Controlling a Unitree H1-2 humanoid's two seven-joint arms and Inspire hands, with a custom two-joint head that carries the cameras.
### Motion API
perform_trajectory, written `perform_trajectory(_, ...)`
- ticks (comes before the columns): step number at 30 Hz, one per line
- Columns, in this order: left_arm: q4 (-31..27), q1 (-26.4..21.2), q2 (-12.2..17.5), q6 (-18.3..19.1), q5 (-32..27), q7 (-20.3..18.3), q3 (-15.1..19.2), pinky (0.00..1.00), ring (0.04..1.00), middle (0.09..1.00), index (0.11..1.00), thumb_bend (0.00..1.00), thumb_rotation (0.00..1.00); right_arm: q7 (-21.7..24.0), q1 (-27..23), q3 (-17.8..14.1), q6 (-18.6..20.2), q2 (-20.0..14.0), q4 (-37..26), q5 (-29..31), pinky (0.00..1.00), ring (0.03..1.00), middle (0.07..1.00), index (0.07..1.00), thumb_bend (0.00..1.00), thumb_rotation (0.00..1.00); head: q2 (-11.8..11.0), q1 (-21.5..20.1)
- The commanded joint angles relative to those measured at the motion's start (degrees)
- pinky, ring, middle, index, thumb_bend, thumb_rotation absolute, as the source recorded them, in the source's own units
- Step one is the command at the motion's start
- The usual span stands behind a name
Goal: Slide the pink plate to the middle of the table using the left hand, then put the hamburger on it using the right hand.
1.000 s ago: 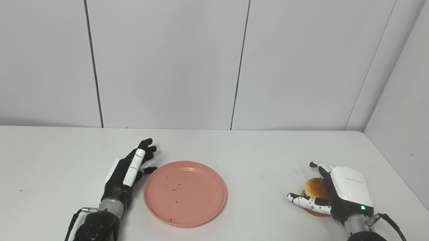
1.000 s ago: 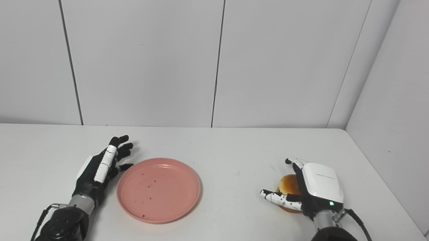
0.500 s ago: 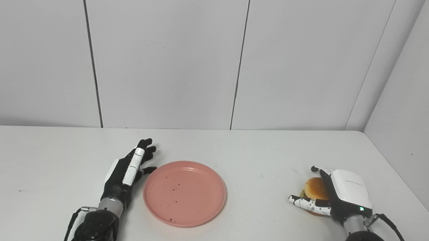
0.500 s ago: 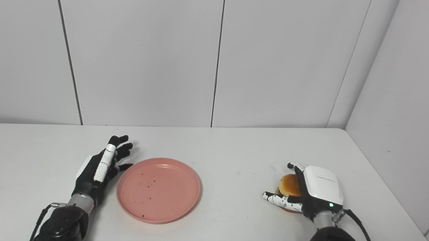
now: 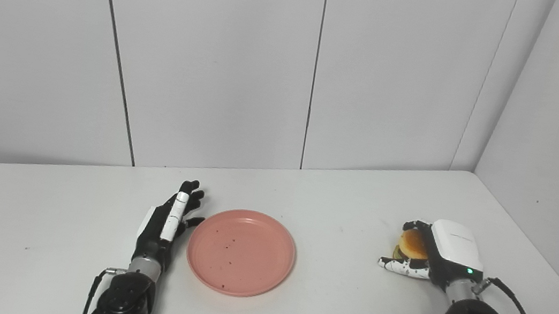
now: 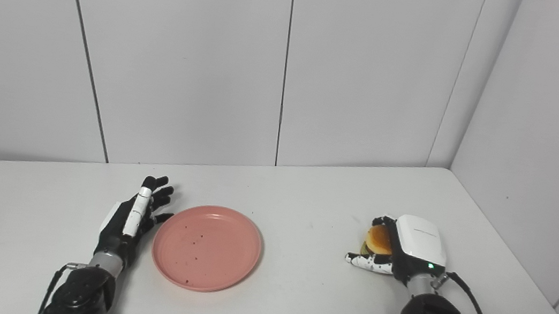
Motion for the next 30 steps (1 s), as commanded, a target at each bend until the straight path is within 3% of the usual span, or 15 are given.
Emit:
perform_trajectory(1,-0.32,-0.24,1.11,1.06,0.78,0.38,-0.19,0.94,0.904,0.873,0.851,0.82,0.97,-0.35,-1.38,0.27,-1.13,-1.04,0.01,0.73,0.36,0.437,0.533,0.565,0.70,0.45,0.06,0.10)
perform_trajectory(8,-0.09,-0.35,1.19,1.13,0.79,0.22,-0.32,0.95,0.909,0.879,0.854,0.82,0.97,0.00,-1.45,1.04,-0.60,-1.41,0.33,1.23,0.34,0.414,0.492,0.512,0.70,0.43,0.11,0.08)
perform_trajectory(20,0.03,-0.47,1.14,1.15,0.74,0.13,-0.38,0.95,0.911,0.878,0.850,0.83,0.97,0.83,-1.33,1.61,-0.55,-2.27,-0.79,2.57,0.33,0.416,0.502,0.527,0.69,0.42,-0.04,0.21)
perform_trajectory(30,0.17,-0.82,0.59,1.14,0.29,-0.06,-0.27,0.96,0.917,0.878,0.839,0.83,0.96,5.98,-1.46,0.85,1.92,-2.06,-11.76,2.84,0.37,0.453,0.533,0.546,0.69,0.41,0.00,2.02)
